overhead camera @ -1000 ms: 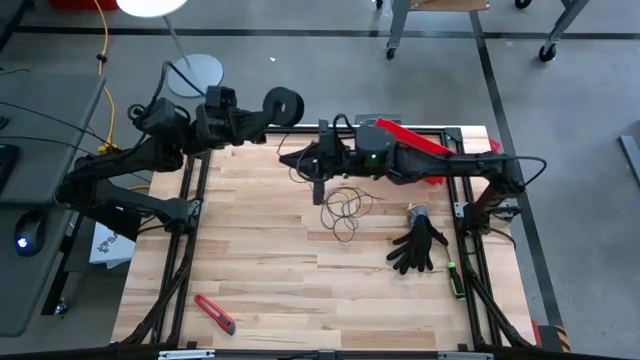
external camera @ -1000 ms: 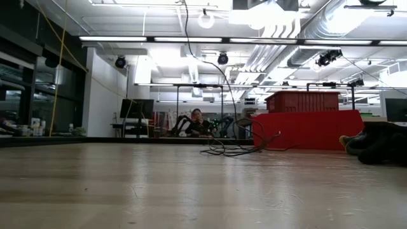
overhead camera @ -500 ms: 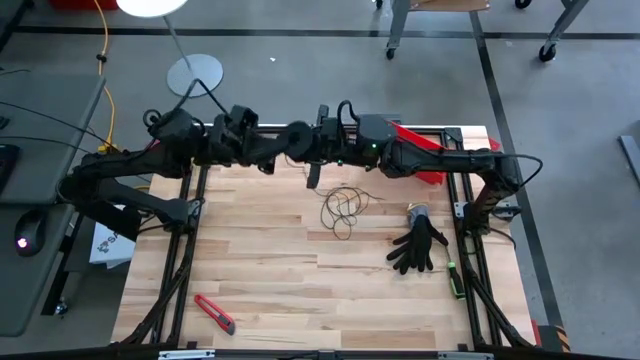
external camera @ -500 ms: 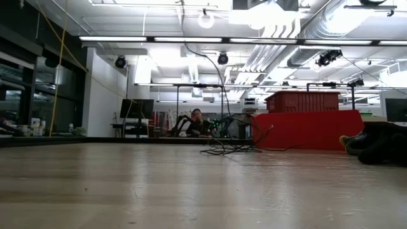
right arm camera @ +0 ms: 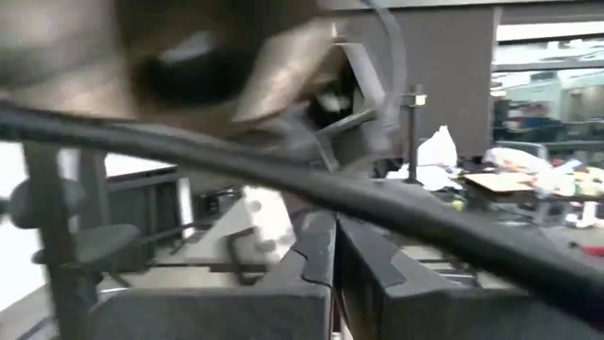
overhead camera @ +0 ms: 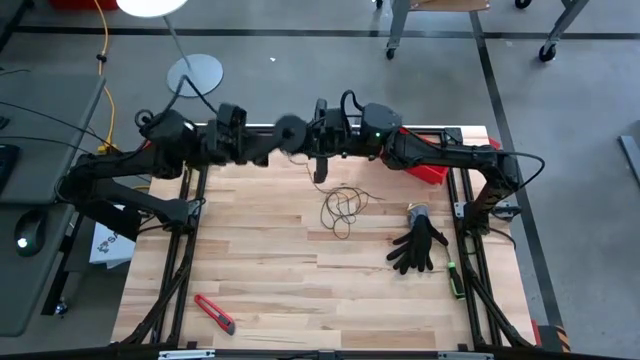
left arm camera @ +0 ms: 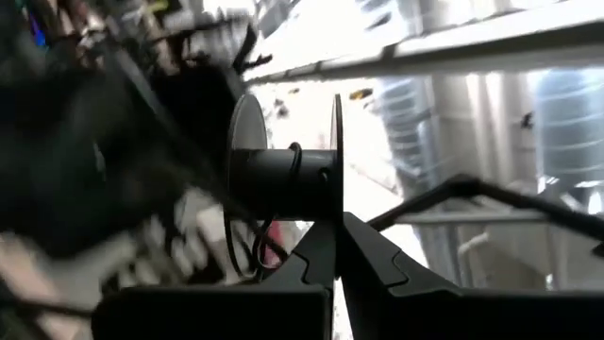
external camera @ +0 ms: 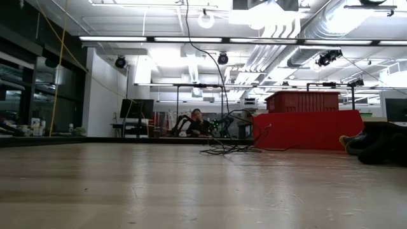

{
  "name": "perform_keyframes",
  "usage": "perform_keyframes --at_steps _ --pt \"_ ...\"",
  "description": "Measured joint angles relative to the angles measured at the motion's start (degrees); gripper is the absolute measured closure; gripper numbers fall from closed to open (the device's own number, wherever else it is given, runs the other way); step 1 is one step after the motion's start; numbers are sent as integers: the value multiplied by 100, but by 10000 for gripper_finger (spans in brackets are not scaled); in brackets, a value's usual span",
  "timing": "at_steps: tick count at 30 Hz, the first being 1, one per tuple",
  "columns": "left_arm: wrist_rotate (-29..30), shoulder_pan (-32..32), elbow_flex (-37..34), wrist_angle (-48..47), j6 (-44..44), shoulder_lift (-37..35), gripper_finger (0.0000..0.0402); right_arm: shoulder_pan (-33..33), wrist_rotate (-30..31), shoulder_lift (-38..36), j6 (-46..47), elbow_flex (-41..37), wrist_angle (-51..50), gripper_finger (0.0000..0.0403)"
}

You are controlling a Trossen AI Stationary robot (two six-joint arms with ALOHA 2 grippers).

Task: Coil cords
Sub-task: Coil the black wire on the spool

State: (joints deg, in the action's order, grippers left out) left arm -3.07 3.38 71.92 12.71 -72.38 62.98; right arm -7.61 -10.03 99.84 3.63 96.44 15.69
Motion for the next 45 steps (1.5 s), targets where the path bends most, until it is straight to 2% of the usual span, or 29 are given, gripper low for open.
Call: perform_keyframes --at_steps 6,17,22,29,37,45 --pt "-24 220 0 145 101 46 401 81 2 41 121 0 0 403" --pt "-122 249 2 -395 396 63 401 84 -10 45 140 -4 370 403" --pt "242 288 0 -330 869 -24 401 82 -220 41 371 -4 403 403" --pt "468 426 -4 -519 1438 -92 401 189 -375 31 390 -2 650 403" --pt "419 356 -4 -480 1113 -96 401 152 -229 24 382 -2 616 403" --pt "533 361 -9 46 1288 -97 401 182 -435 24 240 -2 276 403"
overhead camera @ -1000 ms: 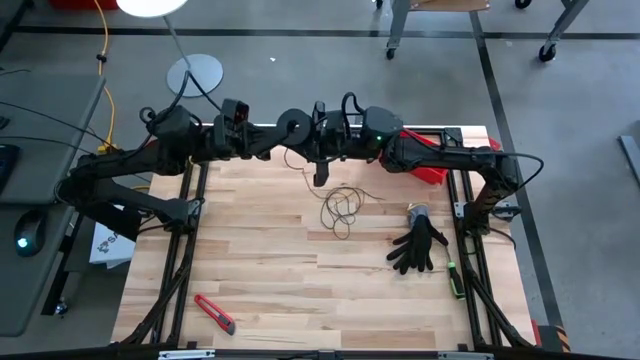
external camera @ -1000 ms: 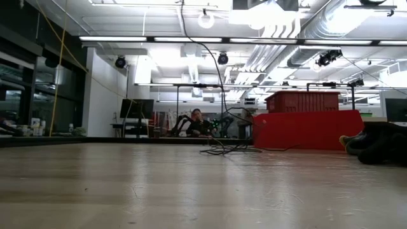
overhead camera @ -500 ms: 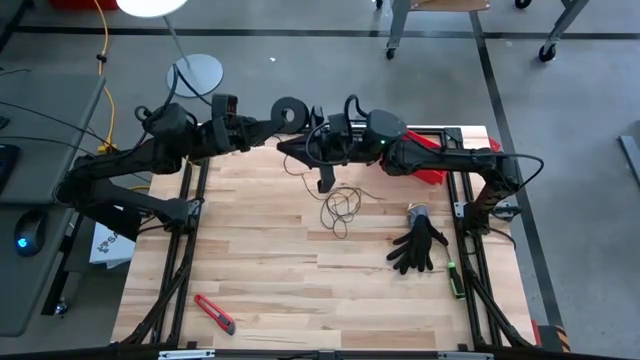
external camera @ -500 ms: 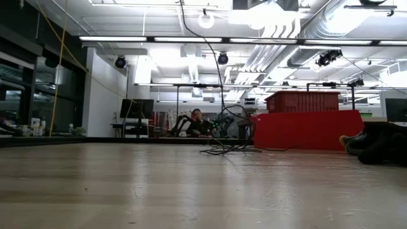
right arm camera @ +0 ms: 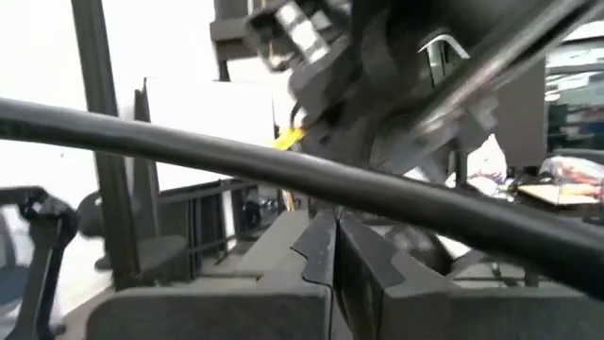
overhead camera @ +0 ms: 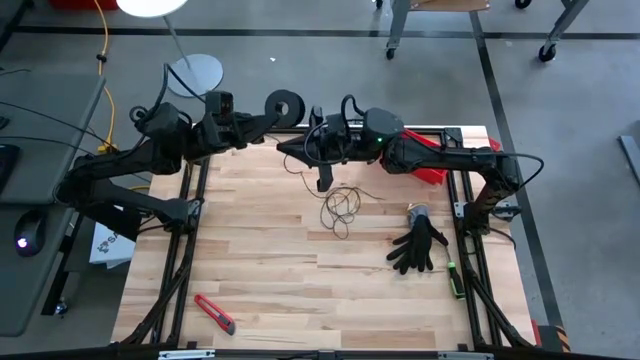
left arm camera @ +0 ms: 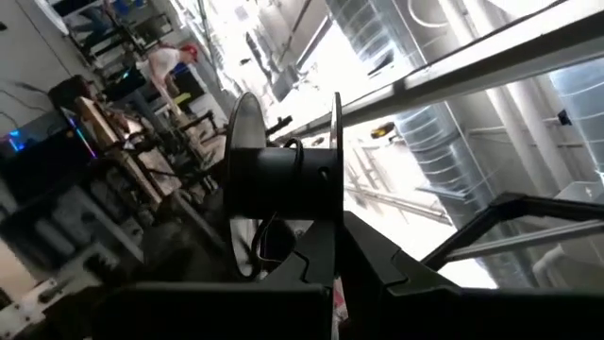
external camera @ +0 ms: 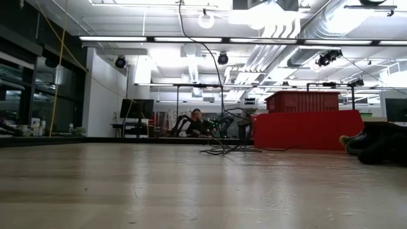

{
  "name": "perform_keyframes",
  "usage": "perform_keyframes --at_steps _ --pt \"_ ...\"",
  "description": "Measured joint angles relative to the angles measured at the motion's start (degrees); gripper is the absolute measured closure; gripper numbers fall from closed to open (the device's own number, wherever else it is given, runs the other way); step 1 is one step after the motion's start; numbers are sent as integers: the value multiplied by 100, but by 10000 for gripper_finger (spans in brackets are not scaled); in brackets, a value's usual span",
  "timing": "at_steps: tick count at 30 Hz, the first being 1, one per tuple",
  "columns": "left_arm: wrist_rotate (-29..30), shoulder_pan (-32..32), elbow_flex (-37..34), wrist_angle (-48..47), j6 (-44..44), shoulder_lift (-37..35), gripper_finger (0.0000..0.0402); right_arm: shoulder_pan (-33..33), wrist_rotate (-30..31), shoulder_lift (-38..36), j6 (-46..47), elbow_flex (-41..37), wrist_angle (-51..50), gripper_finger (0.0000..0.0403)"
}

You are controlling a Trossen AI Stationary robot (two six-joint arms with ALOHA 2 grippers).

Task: Coil cords
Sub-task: Coil the black wire on the spool

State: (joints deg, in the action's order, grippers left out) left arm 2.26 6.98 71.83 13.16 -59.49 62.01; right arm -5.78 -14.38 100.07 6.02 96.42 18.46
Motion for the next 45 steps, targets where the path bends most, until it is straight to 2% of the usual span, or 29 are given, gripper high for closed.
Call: perform_keyframes --at_steps 8,23,30,39,45 --pt "-153 9 0 -322 22 22 401 -18 455 2 -169 0 287 403" --pt "-213 9 14 -621 336 -14 401 -22 464 9 -197 -5 323 403" --pt "-190 8 22 -728 701 -16 401 45 468 11 -174 -7 323 403" --pt "-188 6 15 -764 1649 -38 401 55 470 11 -152 -7 353 403" --pt "21 12 -7 -845 1927 -52 401 63 361 2 11 0 433 403"
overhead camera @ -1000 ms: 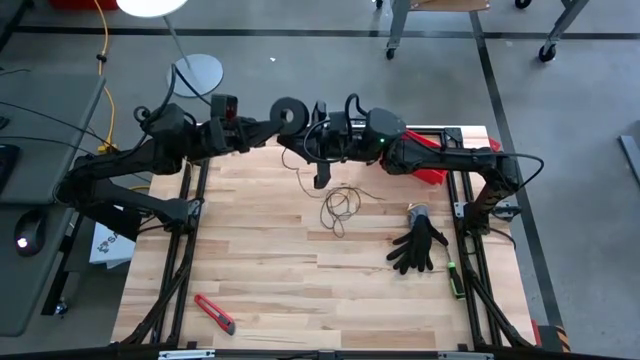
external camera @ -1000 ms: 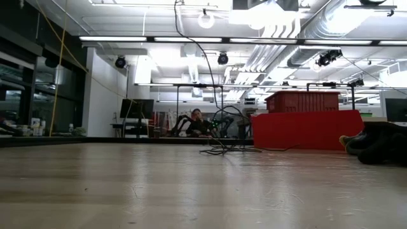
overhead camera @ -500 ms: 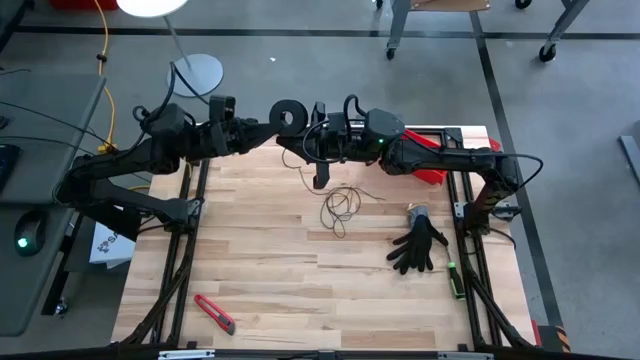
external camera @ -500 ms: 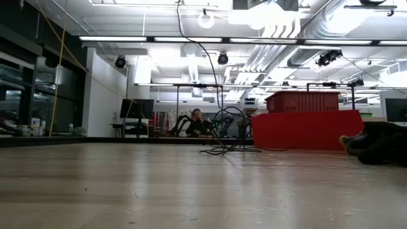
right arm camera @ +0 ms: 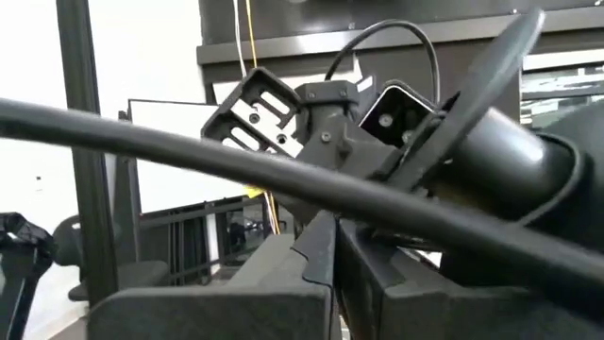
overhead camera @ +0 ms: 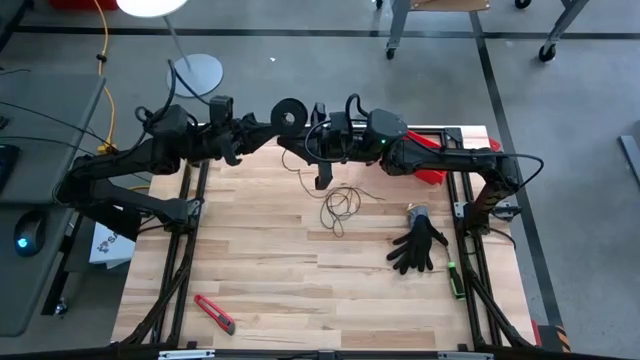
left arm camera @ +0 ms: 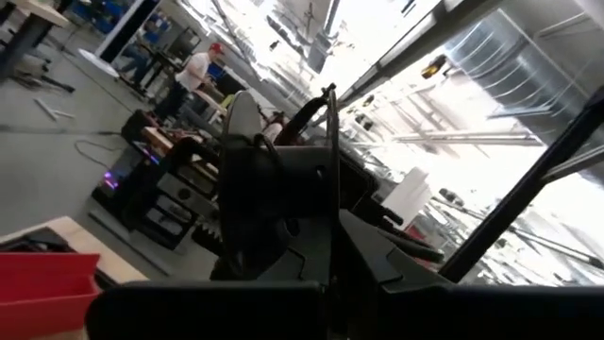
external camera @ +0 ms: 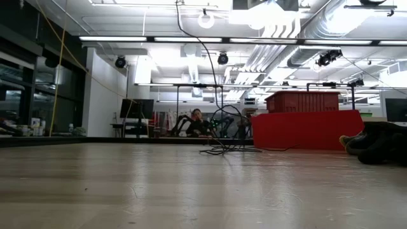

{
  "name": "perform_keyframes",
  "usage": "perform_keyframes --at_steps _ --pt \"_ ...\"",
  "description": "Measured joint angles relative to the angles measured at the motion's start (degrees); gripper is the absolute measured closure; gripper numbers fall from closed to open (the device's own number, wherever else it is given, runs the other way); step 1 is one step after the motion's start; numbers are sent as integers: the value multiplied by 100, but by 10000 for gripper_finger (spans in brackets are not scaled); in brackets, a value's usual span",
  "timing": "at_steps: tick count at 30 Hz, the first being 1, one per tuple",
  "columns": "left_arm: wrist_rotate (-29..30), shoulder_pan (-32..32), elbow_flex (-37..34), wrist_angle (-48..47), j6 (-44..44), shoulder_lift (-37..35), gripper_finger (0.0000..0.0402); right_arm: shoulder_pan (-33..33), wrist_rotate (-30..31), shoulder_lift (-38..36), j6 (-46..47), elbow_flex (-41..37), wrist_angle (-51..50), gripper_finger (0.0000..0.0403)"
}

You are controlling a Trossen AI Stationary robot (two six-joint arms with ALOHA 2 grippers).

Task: Coil cords
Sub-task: Coil the black wire on the spool

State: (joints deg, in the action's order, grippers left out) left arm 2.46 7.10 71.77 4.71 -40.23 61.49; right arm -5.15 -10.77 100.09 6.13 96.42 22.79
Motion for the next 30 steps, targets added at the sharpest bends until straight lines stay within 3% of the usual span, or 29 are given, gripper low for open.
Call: perform_keyframes --at_steps 3,11,20,30 --pt "-14 1 2 10 -139 -5 401 14 1 -2 -11 2 12 403" --pt "-64 1 2 460 -1878 -4 401 12 -175 -2 -86 4 -86 403" --pt "-528 -50 7 577 -3021 45 401 -4 -172 -2 -366 4 -72 403" --pt "-634 -382 11 640 -3944 123 401 -103 -216 -2 -725 2 -78 403"
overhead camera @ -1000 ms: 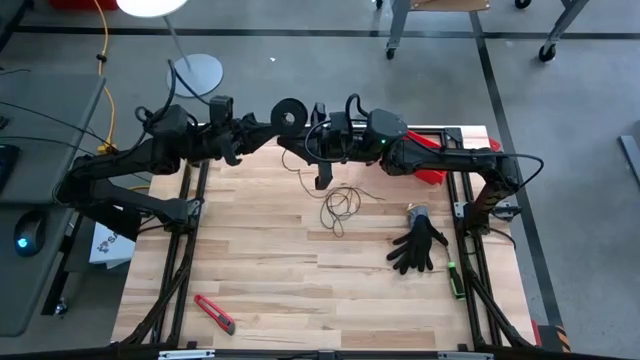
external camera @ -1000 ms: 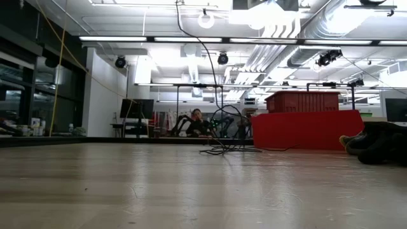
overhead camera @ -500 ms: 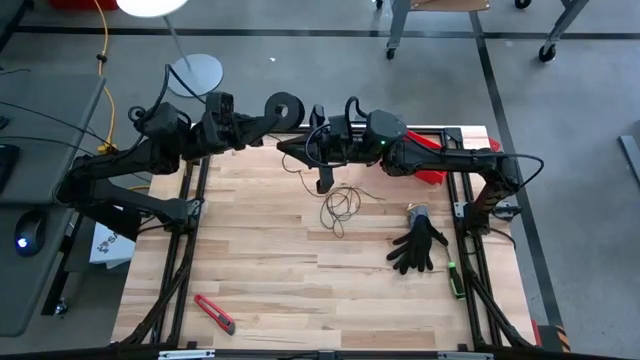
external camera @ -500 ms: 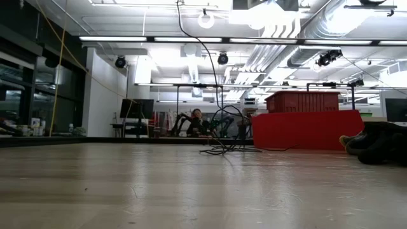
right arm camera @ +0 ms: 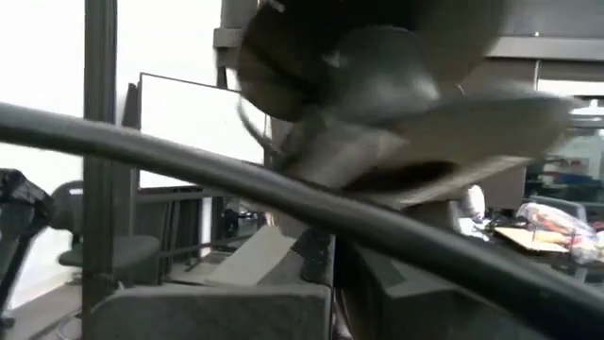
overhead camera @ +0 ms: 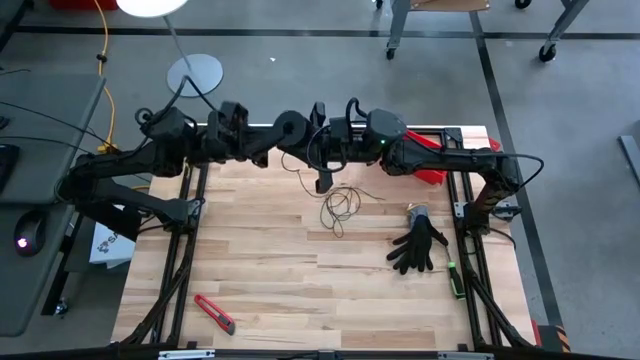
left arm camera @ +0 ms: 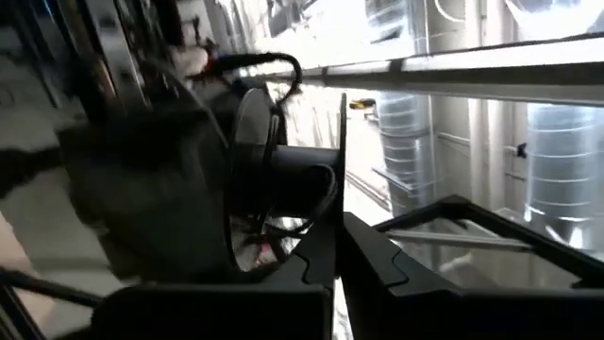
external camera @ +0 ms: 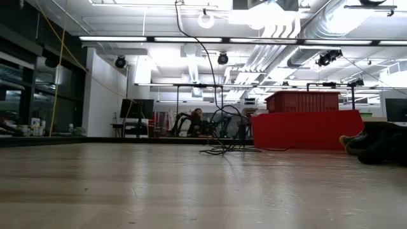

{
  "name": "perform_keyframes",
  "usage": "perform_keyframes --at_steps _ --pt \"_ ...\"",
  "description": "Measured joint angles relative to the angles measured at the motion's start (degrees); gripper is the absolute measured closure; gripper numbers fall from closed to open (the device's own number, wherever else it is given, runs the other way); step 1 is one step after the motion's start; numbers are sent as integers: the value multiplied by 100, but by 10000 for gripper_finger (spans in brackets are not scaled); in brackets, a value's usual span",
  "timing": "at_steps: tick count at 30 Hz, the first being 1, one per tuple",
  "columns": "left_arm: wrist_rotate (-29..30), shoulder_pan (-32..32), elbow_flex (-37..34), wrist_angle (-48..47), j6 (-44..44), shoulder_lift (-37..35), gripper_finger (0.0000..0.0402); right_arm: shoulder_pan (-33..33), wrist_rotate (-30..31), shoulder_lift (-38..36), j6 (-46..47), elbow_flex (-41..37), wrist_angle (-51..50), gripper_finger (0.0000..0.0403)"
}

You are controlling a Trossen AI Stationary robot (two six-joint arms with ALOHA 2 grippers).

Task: Coil cords
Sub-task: Coil the black wire on the spool

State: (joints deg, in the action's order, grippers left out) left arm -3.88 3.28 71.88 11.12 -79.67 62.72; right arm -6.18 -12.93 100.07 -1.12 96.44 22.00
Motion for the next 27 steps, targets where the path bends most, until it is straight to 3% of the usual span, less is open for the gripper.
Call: perform_keyframes --at_steps 4,12,20,27 --pt "-443 -102 0 28 -282 0 401 -129 74 2 -87 0 13 403" --pt "-638 -301 2 -453 -248 -105 401 -346 -392 2 -42 0 11 403" --pt "-401 -246 0 -2092 758 -464 401 -596 -619 -291 -88 -4 -778 403" --pt "360 44 0 -2323 2218 -710 401 -665 -669 -754 -296 -4 -1814 403"
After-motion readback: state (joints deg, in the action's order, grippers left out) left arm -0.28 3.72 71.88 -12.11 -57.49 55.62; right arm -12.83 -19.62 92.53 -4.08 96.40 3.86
